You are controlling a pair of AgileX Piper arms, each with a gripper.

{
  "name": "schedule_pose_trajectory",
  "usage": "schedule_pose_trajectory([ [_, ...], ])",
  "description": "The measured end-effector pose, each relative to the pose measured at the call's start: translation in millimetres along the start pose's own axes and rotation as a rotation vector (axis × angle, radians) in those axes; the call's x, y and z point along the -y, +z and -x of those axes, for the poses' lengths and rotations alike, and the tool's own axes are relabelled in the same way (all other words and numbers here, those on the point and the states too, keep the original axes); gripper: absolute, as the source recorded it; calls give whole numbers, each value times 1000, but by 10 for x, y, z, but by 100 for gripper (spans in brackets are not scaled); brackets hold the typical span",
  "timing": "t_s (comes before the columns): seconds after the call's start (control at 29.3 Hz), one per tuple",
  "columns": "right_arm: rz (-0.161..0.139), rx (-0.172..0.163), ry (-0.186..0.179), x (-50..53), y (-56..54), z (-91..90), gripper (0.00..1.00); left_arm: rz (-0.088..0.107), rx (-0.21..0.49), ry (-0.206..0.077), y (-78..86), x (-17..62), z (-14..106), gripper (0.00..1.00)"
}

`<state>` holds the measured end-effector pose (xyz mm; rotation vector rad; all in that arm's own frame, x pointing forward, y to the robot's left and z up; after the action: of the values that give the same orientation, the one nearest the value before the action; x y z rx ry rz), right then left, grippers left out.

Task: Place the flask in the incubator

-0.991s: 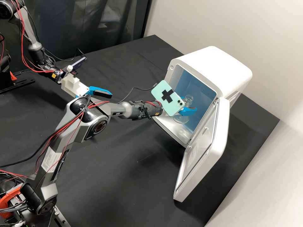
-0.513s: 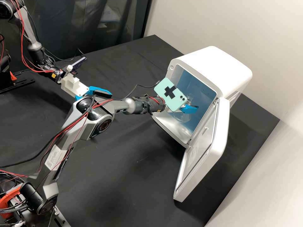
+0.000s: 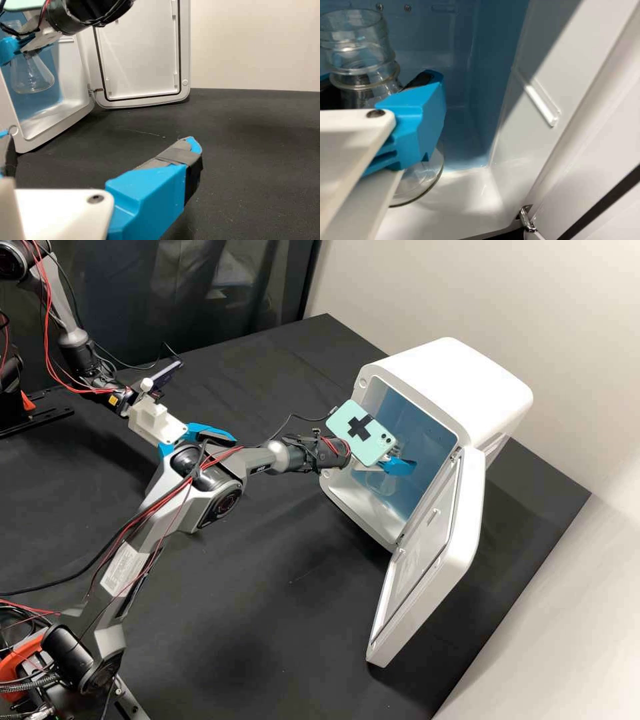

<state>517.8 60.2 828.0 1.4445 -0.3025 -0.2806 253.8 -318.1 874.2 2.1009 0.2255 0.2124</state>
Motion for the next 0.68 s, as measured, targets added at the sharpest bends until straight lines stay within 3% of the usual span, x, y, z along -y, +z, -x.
schedule_pose_trajectory([
  [0.38,34,0,9,-50,-55,-25,0,0,-2,0,-6,-1,2,100],
  [0.68,43,20,-7,1,20,-30,0,0,-2,0,-6,-1,2,100],
])
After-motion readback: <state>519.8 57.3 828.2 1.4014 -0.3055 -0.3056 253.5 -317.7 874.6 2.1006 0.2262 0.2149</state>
